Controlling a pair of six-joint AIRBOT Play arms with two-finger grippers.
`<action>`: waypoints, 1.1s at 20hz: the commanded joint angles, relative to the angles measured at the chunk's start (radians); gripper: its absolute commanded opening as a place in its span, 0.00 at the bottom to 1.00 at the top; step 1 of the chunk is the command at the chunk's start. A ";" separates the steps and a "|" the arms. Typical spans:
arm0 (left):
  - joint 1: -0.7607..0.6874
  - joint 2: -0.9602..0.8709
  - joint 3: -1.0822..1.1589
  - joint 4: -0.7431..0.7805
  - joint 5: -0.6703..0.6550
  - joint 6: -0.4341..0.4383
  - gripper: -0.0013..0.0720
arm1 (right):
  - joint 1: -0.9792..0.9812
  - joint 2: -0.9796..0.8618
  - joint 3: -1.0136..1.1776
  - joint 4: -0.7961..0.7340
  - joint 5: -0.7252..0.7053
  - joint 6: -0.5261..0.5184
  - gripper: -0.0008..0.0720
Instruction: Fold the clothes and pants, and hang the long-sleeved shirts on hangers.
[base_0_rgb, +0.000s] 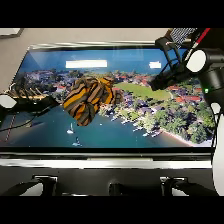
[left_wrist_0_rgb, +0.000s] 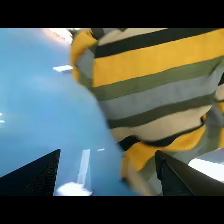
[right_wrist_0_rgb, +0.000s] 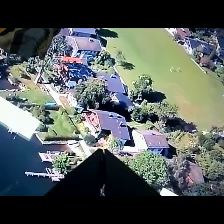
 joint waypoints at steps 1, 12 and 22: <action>0.018 -0.135 -0.034 -0.256 0.104 0.092 1.00 | 0.001 0.000 0.000 0.001 0.001 -0.002 0.05; 0.003 -0.311 -0.033 -0.397 0.177 0.180 0.06 | 0.001 -0.032 0.000 0.006 -0.023 0.225 0.17; 0.004 -0.309 -0.034 -0.397 0.166 0.180 0.06 | 0.002 -0.449 0.000 0.468 -0.169 0.413 0.94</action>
